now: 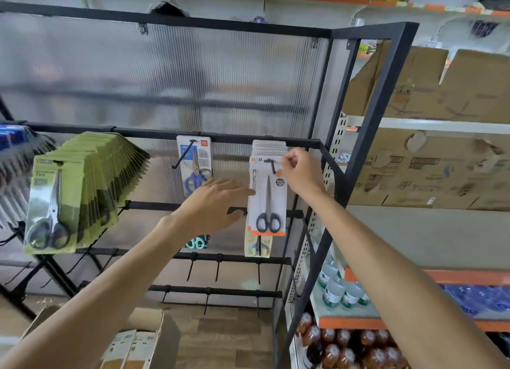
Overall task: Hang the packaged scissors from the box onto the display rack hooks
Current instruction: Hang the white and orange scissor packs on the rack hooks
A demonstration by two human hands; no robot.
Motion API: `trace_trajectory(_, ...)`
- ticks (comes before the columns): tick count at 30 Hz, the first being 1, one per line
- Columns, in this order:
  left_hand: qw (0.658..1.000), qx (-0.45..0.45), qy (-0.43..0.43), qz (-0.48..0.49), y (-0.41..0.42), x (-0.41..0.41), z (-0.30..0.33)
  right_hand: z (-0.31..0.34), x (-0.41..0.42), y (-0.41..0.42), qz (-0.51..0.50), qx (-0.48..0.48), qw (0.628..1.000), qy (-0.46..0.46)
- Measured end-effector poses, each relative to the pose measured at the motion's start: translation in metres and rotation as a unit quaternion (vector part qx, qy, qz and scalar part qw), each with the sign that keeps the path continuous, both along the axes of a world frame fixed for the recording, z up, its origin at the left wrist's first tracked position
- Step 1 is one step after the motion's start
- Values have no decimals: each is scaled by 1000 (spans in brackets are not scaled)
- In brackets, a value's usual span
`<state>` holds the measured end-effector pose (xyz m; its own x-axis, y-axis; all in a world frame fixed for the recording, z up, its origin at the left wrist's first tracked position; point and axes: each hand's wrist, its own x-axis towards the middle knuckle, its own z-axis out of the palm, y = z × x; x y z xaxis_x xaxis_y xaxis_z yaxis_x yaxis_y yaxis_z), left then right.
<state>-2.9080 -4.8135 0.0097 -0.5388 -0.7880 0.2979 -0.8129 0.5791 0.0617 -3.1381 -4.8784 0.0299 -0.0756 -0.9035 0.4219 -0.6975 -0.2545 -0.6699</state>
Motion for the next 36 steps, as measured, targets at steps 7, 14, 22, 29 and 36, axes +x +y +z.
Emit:
trace_trajectory(7,998,9,52,31,22,25,-31,-23,-6,53,-34,-87,992,83)
trace_trajectory(14,976,116,128,134,85,73,-138,-141,14,133,90,26,964,250)
trace_trajectory(22,933,238,115,245,178,147,-237,-203,92,157,221,136,924,282)
trace_trajectory(29,838,325,71,433,276,217,-276,-261,192,182,341,221,863,301)
trace_trajectory(36,795,389,76,458,312,284,-299,-310,271,203,369,274,809,368)
